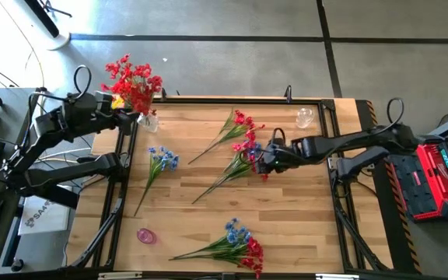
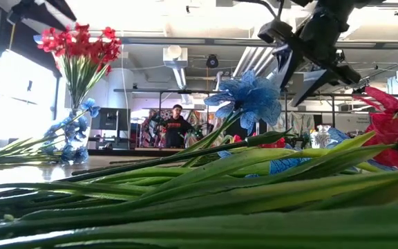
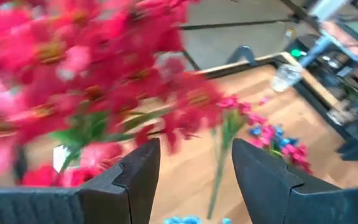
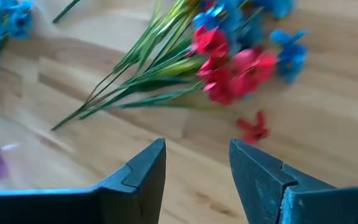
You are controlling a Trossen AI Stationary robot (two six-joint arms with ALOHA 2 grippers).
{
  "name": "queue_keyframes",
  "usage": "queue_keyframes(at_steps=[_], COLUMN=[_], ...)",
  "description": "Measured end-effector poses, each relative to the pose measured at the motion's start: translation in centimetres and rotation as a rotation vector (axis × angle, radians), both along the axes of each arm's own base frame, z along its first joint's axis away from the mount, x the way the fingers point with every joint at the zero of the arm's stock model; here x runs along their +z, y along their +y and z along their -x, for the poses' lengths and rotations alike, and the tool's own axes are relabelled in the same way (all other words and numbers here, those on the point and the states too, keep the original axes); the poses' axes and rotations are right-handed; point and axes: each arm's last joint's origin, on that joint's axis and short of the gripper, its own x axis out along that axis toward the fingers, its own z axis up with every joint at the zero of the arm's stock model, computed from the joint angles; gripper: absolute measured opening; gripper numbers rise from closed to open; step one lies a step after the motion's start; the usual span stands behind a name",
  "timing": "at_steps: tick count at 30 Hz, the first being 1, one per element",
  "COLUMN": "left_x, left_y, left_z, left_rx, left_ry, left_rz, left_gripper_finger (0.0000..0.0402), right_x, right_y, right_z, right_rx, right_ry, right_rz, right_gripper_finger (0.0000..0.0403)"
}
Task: Sort flowers into vase by color
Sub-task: Put the top left blue flower into the right transparent vase
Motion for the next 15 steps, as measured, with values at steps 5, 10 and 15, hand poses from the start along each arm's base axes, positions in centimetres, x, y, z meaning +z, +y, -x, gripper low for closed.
queue_keyframes(at_steps=[5, 10, 15], left_x=[1.6, 3.5, 5.5], left_y=[-0.1, -0.3, -0.5], left_z=[0.0, 0.4, 0.7], left_rx=[-0.063, -0.1, -0.127], left_ry=[0.058, 0.102, 0.109], left_rz=[-0.022, -0.071, -0.125], left_gripper_finger=[0.0186, 0.0186, 0.0186], right_x=[0.1, 0.0, 0.0], right_y=[1.2, 2.3, 2.6], right_z=[-0.4, -0.2, -0.1], right_rx=[0.044, 0.127, 0.135], right_ry=[-0.037, -0.025, -0.027], right_rz=[-0.035, -0.024, 0.001], right_gripper_finger=[0.0165, 0.0165, 0.0165])
